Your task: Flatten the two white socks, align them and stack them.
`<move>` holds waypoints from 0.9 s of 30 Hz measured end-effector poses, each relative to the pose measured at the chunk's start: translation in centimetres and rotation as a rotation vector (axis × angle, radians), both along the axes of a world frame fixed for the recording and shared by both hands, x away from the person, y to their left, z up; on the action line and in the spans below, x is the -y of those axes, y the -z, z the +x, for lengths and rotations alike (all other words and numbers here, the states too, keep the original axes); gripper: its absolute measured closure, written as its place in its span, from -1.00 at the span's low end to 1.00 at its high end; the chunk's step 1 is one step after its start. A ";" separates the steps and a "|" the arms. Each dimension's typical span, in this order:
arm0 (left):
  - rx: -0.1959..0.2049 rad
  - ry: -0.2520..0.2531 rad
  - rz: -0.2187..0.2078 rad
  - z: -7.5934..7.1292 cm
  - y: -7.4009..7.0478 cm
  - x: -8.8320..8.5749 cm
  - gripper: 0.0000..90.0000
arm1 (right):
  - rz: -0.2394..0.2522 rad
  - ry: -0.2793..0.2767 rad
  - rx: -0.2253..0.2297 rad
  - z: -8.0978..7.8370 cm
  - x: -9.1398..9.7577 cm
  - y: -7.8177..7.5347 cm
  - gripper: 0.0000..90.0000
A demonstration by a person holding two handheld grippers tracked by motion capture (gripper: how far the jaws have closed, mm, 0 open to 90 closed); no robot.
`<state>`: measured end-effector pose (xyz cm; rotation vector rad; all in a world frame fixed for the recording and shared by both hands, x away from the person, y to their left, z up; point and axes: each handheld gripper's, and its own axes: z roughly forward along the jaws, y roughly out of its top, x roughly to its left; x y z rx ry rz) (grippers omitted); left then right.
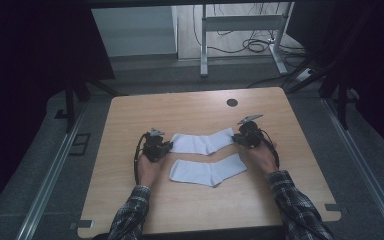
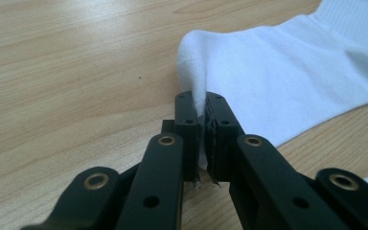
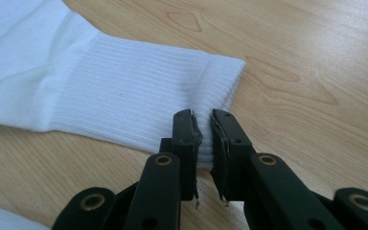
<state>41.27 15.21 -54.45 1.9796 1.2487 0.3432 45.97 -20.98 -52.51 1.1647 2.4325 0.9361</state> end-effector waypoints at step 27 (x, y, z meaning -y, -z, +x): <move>0.090 0.051 -0.046 -3.2 -4.3 0.0 0.90 | 0.063 -0.038 0.063 -3.7 1.3 -3.8 0.83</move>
